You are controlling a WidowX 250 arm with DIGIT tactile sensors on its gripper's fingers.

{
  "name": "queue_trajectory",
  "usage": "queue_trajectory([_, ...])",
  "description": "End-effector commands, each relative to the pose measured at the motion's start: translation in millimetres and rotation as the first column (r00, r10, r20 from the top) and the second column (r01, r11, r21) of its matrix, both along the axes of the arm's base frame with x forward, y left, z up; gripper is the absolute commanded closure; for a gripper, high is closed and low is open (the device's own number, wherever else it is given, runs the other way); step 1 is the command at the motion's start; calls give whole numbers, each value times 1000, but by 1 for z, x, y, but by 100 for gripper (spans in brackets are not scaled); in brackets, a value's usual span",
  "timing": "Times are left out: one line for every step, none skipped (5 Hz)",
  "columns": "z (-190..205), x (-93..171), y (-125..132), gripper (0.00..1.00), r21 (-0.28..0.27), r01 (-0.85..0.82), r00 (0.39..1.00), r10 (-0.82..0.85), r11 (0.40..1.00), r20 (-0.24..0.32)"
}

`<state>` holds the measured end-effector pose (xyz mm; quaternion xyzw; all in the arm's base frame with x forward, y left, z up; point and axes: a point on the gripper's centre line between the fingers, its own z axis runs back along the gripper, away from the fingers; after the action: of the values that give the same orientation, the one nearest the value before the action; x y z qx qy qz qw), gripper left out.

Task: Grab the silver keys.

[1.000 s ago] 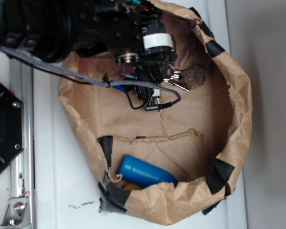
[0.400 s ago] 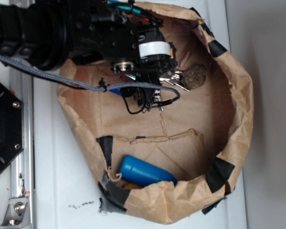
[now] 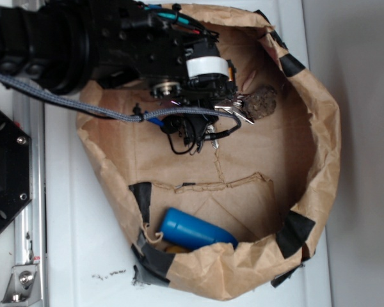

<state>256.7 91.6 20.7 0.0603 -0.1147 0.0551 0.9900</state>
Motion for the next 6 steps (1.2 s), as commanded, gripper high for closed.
queue_trajectory([13, 3, 11, 100, -8, 9, 1000, -8, 1000, 9])
queue_trajectory([16, 4, 10, 100, -11, 5, 1000, -5, 1000, 4])
queue_trajectory([39, 5, 3, 100, 21, -24, 999, 25, 1000, -36])
queue_trajectory([88, 12, -20, 100, 140, -194, 962, 216, 971, -165])
queue_trajectory([140, 17, -33, 100, -25, -262, 947, 252, 965, -198])
queue_trajectory([156, 15, -38, 100, -218, -201, 978, 184, 955, -99])
